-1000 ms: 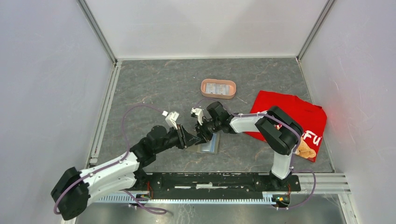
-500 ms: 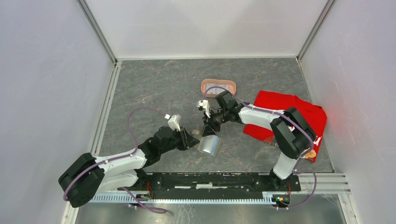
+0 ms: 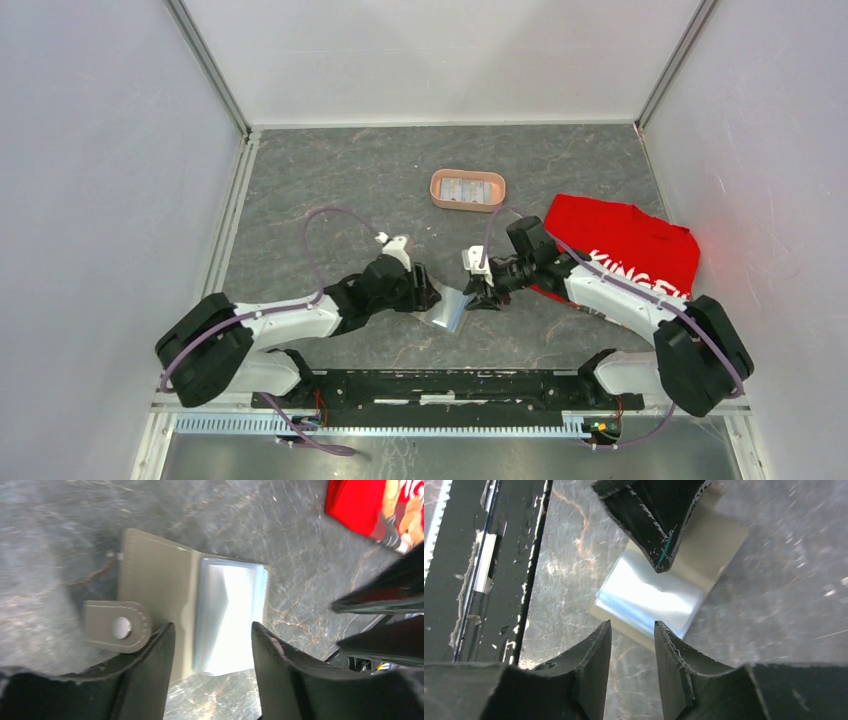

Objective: Put the credit cards into the card holder
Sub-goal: Open the card holder at the center of the board.

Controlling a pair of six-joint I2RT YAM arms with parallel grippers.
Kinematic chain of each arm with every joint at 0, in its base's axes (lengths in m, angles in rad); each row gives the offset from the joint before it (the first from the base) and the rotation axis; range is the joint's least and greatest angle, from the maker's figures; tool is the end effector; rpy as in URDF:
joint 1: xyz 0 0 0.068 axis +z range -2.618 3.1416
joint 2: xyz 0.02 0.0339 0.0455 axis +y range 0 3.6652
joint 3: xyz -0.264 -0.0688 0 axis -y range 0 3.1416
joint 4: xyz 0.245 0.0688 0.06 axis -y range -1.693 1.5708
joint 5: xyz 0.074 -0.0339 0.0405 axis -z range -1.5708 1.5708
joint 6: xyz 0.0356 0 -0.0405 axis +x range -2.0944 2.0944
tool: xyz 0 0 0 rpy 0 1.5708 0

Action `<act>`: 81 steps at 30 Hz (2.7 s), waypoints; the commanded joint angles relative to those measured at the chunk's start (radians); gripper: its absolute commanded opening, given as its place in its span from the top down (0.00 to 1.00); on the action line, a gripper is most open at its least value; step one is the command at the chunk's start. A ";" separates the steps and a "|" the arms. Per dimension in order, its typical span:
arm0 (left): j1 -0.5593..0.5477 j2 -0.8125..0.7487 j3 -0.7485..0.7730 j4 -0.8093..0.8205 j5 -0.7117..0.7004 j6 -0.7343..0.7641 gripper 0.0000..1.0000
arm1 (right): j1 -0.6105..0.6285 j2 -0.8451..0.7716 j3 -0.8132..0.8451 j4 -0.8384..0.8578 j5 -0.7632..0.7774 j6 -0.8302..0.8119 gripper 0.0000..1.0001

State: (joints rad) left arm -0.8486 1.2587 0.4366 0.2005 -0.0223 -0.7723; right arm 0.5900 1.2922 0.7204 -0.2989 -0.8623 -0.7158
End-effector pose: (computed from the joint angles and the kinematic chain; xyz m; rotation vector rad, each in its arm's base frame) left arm 0.1584 -0.1786 0.1623 0.0757 2.3341 -0.8514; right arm 0.1914 0.1607 0.2109 -1.6492 1.5410 0.9709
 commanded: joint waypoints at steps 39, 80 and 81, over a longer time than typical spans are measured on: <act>-0.110 0.278 0.151 -0.138 -0.034 0.090 0.16 | -0.102 0.289 -0.013 0.307 -0.032 0.458 1.00; -0.188 0.529 0.375 -0.410 -0.117 0.059 0.20 | -0.124 0.410 0.008 0.339 0.012 0.550 1.00; -0.190 0.535 0.380 -0.416 -0.117 0.059 0.20 | -0.124 0.410 0.009 0.340 0.010 0.554 1.00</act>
State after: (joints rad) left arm -1.0233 1.6630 0.8524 -0.1207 -0.2012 -0.6907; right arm 0.4683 1.6817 0.7063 0.0132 -0.8772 -0.1837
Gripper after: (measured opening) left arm 0.808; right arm 0.006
